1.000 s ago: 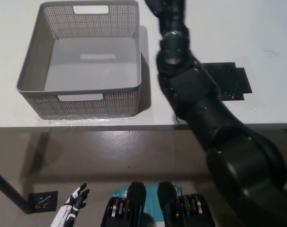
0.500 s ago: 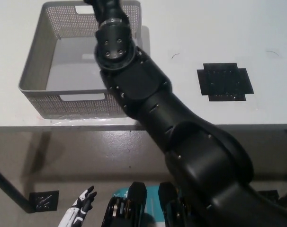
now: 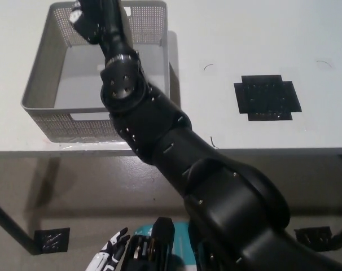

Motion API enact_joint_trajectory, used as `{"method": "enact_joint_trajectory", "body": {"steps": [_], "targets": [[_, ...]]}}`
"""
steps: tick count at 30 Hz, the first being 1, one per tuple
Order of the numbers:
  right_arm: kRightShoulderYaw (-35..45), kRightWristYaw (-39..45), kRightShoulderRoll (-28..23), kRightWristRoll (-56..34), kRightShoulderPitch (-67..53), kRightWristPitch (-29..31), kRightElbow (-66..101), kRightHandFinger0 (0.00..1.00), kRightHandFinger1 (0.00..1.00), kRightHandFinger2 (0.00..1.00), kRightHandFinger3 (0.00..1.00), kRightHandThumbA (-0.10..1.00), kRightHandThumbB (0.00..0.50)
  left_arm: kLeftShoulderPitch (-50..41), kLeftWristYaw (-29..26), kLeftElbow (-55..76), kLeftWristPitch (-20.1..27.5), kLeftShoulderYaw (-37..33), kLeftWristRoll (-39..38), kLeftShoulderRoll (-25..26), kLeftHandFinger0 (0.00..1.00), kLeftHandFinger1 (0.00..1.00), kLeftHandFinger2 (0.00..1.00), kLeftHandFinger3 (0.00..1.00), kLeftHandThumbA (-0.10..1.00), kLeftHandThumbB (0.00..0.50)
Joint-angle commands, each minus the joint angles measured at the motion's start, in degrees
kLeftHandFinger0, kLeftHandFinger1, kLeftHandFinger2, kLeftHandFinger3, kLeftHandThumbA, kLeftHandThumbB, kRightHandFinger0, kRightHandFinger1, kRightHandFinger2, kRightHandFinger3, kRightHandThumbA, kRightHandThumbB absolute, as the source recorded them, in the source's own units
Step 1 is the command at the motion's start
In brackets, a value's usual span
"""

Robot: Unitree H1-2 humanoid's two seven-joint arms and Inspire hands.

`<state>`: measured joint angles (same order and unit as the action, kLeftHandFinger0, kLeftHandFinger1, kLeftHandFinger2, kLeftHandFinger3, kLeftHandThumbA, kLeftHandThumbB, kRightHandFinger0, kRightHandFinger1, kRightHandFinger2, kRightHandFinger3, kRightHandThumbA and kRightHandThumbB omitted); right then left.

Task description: Use the right hand to pick up a electric screw driver and put it into a container on the left side

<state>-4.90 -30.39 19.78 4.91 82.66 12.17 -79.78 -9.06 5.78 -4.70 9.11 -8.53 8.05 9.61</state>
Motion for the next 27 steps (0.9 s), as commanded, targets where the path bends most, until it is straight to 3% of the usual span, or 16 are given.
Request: {"method": "enact_joint_trajectory", "body": {"steps": [1,8,10,17,18,19,20,21,22,23,24,25,27], "targets": [[-1.39,1.00,0.46,1.72,1.18,2.58,-0.35,0.00,0.26,0.69,0.74,-0.10,0.110,-0.09,0.97,2.53,1.09,-0.93,0.91,0.40,1.00,1.00,1.00,1.00,1.00,0.056],[-2.10,2.93,-1.29,1.48,-1.96,1.51,-1.07,0.00,0.26,0.69,0.75,-0.10,0.104,0.34,2.04,3.12,0.74,-2.13,1.45,1.18,1.00,1.00,1.00,1.00,1.00,0.046],[-2.62,3.65,-1.65,1.92,-2.72,1.39,-1.17,0.00,0.27,0.71,0.76,-0.10,0.128,0.27,2.28,3.07,0.67,-2.40,1.66,1.45,1.00,1.00,1.00,1.00,1.00,0.060],[-2.97,6.38,-2.31,1.73,-2.87,-0.26,-0.98,0.00,0.30,0.73,0.79,-0.10,0.140,0.56,1.99,2.82,1.58,-3.03,2.46,2.16,1.00,1.00,1.00,1.00,1.00,0.052],[-3.75,7.60,-2.97,2.43,-3.32,-0.50,-0.96,0.26,0.59,0.97,1.00,0.02,0.173,0.76,2.33,3.03,1.72,-3.50,2.80,2.48,1.00,1.00,1.00,1.00,1.00,0.033],[-4.10,8.14,-3.31,2.70,-3.53,-0.60,-0.93,0.30,0.48,0.68,0.81,0.06,0.166,0.89,2.47,3.11,1.77,-3.73,2.97,2.61,1.00,1.00,1.00,1.00,1.00,0.024],[-4.05,9.85,-3.60,2.32,-3.64,-0.42,-0.85,0.54,0.75,0.91,0.99,0.24,0.192,0.91,2.49,3.26,1.75,-3.88,3.20,2.76,1.00,1.00,1.00,1.00,1.00,0.013],[-3.94,12.38,-4.03,1.78,-3.81,-0.11,-0.75,0.72,0.87,0.96,1.00,0.33,0.200,0.95,2.53,3.47,1.72,-4.08,3.55,2.96,1.00,1.00,1.00,1.00,1.00,0.014],[-3.99,12.47,-4.05,1.72,-3.82,-0.13,-0.72,0.76,0.87,0.92,0.99,0.36,0.203,0.96,2.49,3.48,1.71,-4.13,3.55,2.99,1.00,1.00,1.00,1.00,1.00,0.013],[-5.03,14.73,-4.71,2.57,-4.02,-0.74,-0.68,1.00,1.00,1.00,1.00,0.64,0.292,1.05,2.72,3.58,1.83,-4.40,3.74,3.15,1.00,1.00,1.00,1.00,1.00,0.007],[-5.17,15.05,-4.80,2.63,-4.05,-0.82,-0.66,1.00,1.00,1.00,1.00,0.67,0.300,1.06,2.75,3.60,1.84,-4.44,3.77,3.17,1.00,1.00,1.00,1.00,1.00,0.008],[-6.34,16.53,-5.28,3.61,-3.94,-1.52,-0.76,1.00,1.00,1.00,1.00,0.86,0.359,1.13,3.03,3.54,1.77,-4.55,3.62,3.25,1.00,1.00,1.00,1.00,1.00,0.017],[-7.61,18.21,-5.85,4.19,-3.95,-1.94,-0.64,1.00,1.00,1.00,1.00,0.94,0.395,1.40,3.06,3.47,2.34,-4.80,4.30,3.53,1.00,1.00,0.98,1.00,1.00,0.005]]}}
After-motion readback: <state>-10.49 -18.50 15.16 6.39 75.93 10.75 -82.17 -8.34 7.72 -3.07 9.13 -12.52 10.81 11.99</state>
